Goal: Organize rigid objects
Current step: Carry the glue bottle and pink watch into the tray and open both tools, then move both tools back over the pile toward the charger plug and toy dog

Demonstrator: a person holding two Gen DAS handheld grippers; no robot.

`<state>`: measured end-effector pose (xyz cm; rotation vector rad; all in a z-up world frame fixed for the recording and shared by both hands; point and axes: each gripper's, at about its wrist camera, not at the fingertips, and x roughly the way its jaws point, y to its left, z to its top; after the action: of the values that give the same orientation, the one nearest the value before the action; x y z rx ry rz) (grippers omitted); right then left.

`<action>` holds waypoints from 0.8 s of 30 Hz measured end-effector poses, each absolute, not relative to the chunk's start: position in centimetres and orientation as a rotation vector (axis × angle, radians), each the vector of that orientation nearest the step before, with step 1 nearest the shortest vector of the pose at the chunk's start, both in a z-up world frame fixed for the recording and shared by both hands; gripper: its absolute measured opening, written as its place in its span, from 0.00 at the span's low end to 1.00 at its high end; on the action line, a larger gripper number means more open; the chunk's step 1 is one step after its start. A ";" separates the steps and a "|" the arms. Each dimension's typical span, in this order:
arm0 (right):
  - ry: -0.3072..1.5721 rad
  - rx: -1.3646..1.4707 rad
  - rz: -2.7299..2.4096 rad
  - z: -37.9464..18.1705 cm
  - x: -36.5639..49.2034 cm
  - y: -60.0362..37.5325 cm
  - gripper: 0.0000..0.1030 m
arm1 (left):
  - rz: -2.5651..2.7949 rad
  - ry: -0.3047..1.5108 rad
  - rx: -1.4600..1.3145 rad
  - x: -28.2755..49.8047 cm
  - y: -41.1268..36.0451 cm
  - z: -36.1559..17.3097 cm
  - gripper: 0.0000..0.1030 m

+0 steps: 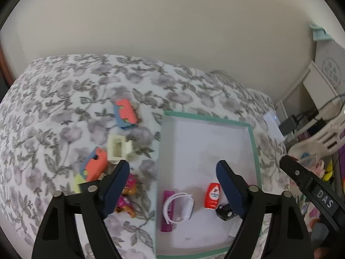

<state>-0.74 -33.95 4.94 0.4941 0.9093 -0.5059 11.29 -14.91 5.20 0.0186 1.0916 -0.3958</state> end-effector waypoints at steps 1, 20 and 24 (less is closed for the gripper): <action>0.902 0.490 -0.503 5.2 -0.7 -33.8 0.84 | -0.383 1.087 0.014 11.4 -14.5 5.4 0.86; 0.979 0.385 -0.230 3.6 4.8 -24.3 1.00 | 0.027 1.082 -0.071 15.1 -0.8 4.2 0.99; 0.996 0.334 -0.172 2.7 6.0 -21.0 1.00 | 0.118 1.072 -0.137 15.4 3.1 3.9 1.00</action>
<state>6.03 -21.02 2.73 0.3342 0.9963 -0.1721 15.38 3.11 3.86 -0.1372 1.0722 0.1177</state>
